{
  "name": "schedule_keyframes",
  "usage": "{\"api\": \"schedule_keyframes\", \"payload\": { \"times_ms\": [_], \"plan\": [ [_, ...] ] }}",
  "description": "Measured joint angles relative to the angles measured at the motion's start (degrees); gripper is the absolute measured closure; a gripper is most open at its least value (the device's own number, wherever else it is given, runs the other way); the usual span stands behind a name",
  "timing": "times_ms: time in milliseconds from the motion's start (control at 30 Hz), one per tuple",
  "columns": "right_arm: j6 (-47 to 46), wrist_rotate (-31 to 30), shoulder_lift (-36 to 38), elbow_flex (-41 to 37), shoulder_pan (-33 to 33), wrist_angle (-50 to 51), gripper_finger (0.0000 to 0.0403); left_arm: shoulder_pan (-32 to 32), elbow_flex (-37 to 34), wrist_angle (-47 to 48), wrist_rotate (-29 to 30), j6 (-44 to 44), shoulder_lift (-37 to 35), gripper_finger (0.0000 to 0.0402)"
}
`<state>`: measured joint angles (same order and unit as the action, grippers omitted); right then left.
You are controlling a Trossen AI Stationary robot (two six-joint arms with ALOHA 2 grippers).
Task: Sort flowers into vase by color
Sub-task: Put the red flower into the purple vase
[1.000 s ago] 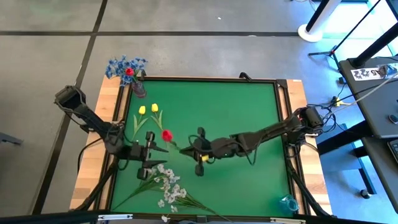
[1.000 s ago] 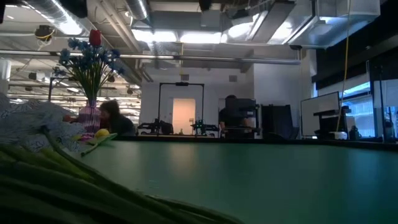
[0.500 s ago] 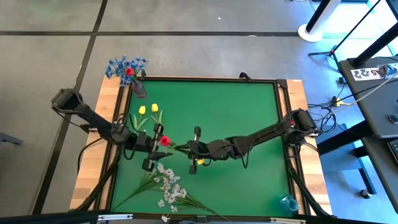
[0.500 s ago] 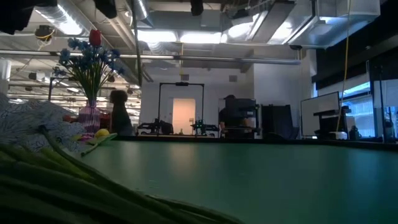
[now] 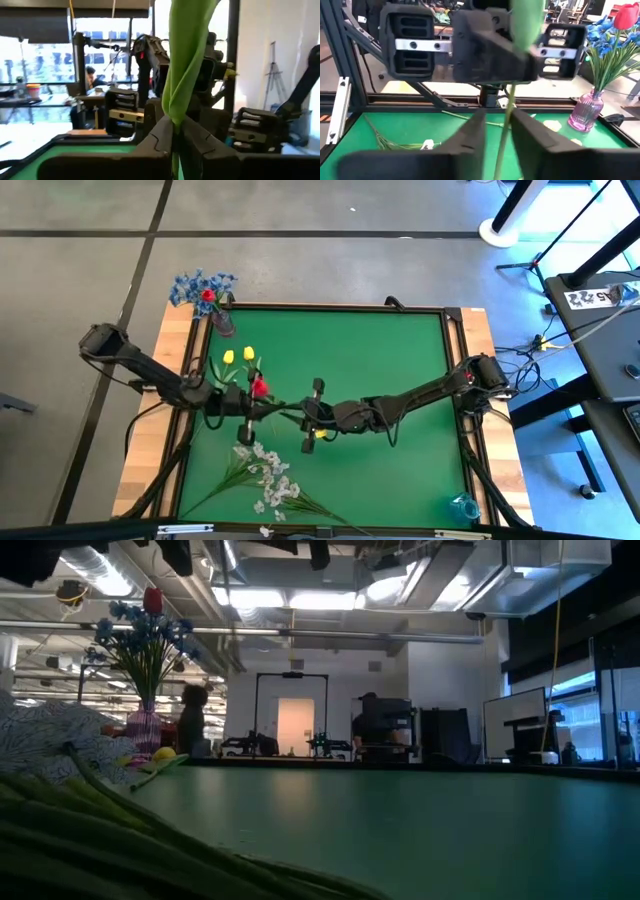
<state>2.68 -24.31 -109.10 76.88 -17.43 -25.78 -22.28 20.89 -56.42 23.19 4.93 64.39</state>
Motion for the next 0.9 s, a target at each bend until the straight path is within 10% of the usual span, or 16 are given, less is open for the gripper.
{"api": "schedule_keyframes", "payload": {
  "times_ms": [167, 533, 900],
  "plan": [
    [2.7, -1.8, 0.1, 0.0, -0.1, -0.6, 0.0199, -0.1, 6.2, 22.1, 8.0, 2.4, -6.6, 0.0396],
    [5.2, -6.0, -0.5, -2.3, -0.2, -5.3, 0.0053, 1.9, 11.7, 48.0, 55.1, 16.4, -27.4, 0.0395],
    [9.7, -4.2, -1.0, -8.9, 0.3, -20.9, 0.0067, 28.1, -3.1, 29.1, 39.1, 22.9, -39.4, 0.0395]
  ]
}}
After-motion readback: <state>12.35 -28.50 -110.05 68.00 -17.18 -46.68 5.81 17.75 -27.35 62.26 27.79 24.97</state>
